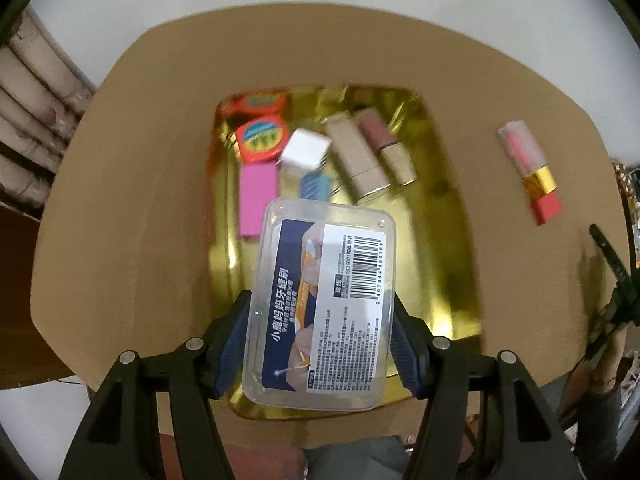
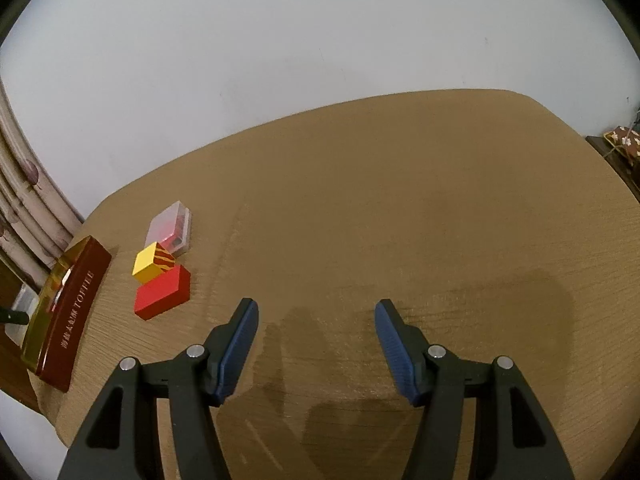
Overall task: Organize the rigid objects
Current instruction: 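Carry the clear plastic box with the left gripper and release it into the tin, then move the right gripper to the red block and close on it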
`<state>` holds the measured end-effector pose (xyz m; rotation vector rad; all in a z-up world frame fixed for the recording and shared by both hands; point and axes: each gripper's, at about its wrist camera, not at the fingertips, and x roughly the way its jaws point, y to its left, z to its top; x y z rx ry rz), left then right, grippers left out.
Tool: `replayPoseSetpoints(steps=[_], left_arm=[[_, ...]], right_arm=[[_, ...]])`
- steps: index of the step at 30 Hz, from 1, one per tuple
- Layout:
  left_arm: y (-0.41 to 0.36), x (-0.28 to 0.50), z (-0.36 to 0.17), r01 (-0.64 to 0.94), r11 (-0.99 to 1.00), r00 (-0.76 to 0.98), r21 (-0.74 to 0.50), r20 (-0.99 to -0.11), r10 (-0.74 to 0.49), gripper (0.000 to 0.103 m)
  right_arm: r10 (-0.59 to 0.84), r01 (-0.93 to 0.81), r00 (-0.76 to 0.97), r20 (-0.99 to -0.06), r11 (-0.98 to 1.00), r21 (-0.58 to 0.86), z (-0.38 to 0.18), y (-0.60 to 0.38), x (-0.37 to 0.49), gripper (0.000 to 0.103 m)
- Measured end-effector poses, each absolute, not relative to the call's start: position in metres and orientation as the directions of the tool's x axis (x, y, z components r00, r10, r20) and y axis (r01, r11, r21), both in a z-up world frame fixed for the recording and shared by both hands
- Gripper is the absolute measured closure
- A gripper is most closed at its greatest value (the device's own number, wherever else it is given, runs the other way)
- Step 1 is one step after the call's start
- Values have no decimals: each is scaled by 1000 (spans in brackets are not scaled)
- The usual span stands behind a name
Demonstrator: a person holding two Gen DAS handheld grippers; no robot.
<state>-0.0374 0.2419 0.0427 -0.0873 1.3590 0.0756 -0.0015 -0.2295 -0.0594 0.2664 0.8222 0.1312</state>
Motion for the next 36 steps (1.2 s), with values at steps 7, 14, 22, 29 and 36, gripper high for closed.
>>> replayPoseSetpoints(steps=[7,14,22,29,36], left_arm=[[246,-42,12,-12,1000,168,-23,-986,-21,44],[245,-47,-5,17,999,190,43,-981,39,42],[230,-58,-4,27,996,244,83,-967,74,36],[236,-83,39,-94,995,398,-18,-917,21,34],[191,-145,76,-181,979,579,-98,-815,26,30]], right_arm=[[192,-5,666,-720,967,254,-63,-223,1,41],[185,-3,665,-724,969,245,-64,-218,2,40],[190,-7,665,-723,969,248,-64,-220,2,39],[192,-6,665,-722,968,251,-64,-222,2,39],[179,-12,660,-729,973,229,-63,-217,2,37]])
